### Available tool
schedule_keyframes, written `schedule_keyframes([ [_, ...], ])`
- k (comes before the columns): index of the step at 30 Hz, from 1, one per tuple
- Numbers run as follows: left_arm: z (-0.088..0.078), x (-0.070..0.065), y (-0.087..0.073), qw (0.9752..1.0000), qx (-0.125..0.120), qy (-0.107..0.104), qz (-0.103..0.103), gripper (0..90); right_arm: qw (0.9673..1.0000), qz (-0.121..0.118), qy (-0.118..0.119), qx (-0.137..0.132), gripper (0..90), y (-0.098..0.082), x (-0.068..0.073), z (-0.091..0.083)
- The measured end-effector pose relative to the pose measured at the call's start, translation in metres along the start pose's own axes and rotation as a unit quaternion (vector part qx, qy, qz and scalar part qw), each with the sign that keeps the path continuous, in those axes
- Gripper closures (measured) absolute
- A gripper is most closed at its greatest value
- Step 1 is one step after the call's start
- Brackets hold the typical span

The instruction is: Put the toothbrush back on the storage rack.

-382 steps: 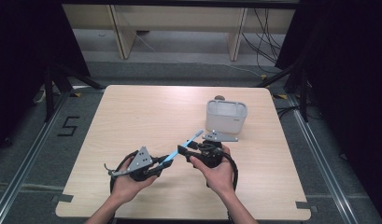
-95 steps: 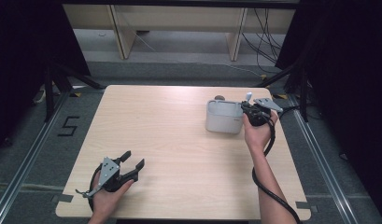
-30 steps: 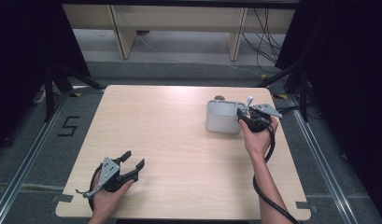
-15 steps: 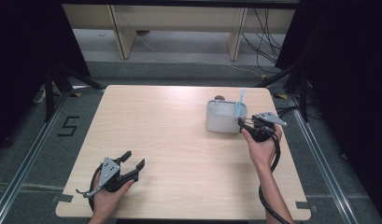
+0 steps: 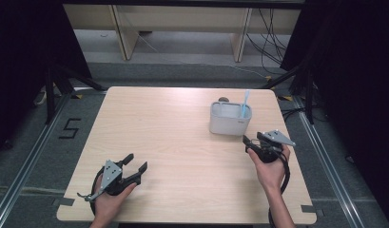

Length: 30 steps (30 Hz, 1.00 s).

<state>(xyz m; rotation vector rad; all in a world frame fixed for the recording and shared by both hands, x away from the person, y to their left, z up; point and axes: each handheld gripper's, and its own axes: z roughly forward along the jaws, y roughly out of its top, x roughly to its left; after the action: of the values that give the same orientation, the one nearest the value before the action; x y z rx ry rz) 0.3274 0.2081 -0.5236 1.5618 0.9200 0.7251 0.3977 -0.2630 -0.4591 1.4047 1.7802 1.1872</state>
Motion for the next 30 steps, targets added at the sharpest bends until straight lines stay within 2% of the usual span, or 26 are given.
schedule_keyframes([
  [1,0.000,0.000,0.000,1.0000,-0.001,-0.001,0.000,35.3,0.9999,-0.016,-0.002,-0.003,40.0,-0.003,-0.002,-0.003],
  [2,0.000,0.000,0.000,1.0000,-0.001,-0.001,0.000,35.3,0.9999,-0.011,0.011,-0.002,40.0,-0.006,-0.001,-0.005],
  [3,0.000,0.000,0.000,1.0000,0.000,0.000,0.000,35.3,0.9999,-0.005,0.010,0.005,40.2,-0.012,0.001,-0.011],
  [4,0.000,0.000,0.000,1.0000,0.000,0.000,0.000,35.3,0.9997,-0.010,0.017,0.011,40.2,-0.015,-0.001,-0.013],
  [6,0.000,0.000,0.000,1.0000,0.000,0.000,0.000,35.3,0.9998,-0.004,0.011,0.013,40.2,-0.019,0.001,-0.016],
  [7,0.000,0.000,0.000,1.0000,0.000,0.000,-0.001,35.3,0.9997,-0.012,0.020,0.009,40.2,-0.028,-0.002,-0.019],
  [9,0.000,0.000,0.000,1.0000,0.001,0.001,-0.001,35.3,0.9997,-0.013,0.015,0.016,40.5,-0.036,-0.002,-0.024],
  [11,0.000,0.000,0.000,1.0000,0.001,0.001,-0.001,35.3,0.9997,-0.010,0.018,0.013,40.5,-0.039,-0.002,-0.025],
  [12,0.000,0.000,0.000,1.0000,0.001,0.001,-0.001,35.3,0.9996,0.010,0.018,0.020,40.7,-0.048,-0.002,-0.029],
  [14,0.000,0.000,0.000,1.0000,0.001,0.001,-0.001,35.3,0.9997,0.011,0.018,0.014,40.7,-0.051,-0.003,-0.031],
  [15,0.000,0.000,0.000,1.0000,0.001,0.001,-0.001,35.3,0.9998,-0.003,0.016,0.010,40.9,-0.054,-0.006,-0.031],
  [16,0.000,0.000,0.000,1.0000,0.001,0.001,-0.001,35.3,0.9997,-0.001,0.022,0.007,41.1,-0.057,-0.006,-0.032],
  [18,0.000,0.000,0.000,1.0000,0.001,0.000,0.000,35.3,0.9999,-0.004,0.014,-0.003,42.2,-0.064,-0.008,-0.034],
  [20,0.000,0.000,0.000,1.0000,0.002,0.001,-0.001,35.3,0.9999,0.003,0.016,0.001,42.3,-0.064,-0.008,-0.036],
  [21,0.000,0.000,0.000,1.0000,0.003,0.001,-0.002,35.3,0.9996,0.019,0.019,-0.012,42.5,-0.068,-0.006,-0.036],
  [22,0.001,0.000,0.000,1.0000,0.003,0.000,-0.002,35.3,0.9998,0.005,0.017,-0.013,42.5,-0.068,-0.008,-0.036],
  [23,0.001,0.000,0.000,1.0000,0.003,-0.001,-0.002,35.3,0.9997,0.008,0.022,-0.011,42.5,-0.068,-0.009,-0.037],
  [24,0.001,0.000,0.000,1.0000,0.003,-0.001,-0.002,35.3,0.9997,-0.003,0.014,-0.020,42.5,-0.069,-0.010,-0.036],
  [25,0.001,0.000,0.000,1.0000,0.002,-0.001,-0.002,35.3,0.9995,0.011,0.015,-0.024,42.5,-0.070,-0.008,-0.037],
  [26,0.001,0.000,0.000,1.0000,0.002,-0.001,-0.002,35.3,0.9995,0.011,0.015,-0.024,42.5,-0.070,-0.008,-0.037],
  [27,0.001,0.000,0.000,1.0000,0.003,-0.002,-0.002,35.3,0.9997,0.001,0.014,-0.019,42.6,-0.070,-0.008,-0.038],
  [30,0.001,0.000,0.000,1.0000,0.004,-0.001,-0.006,35.3,0.9996,-0.001,0.015,-0.022,42.6,-0.071,-0.006,-0.037],
])
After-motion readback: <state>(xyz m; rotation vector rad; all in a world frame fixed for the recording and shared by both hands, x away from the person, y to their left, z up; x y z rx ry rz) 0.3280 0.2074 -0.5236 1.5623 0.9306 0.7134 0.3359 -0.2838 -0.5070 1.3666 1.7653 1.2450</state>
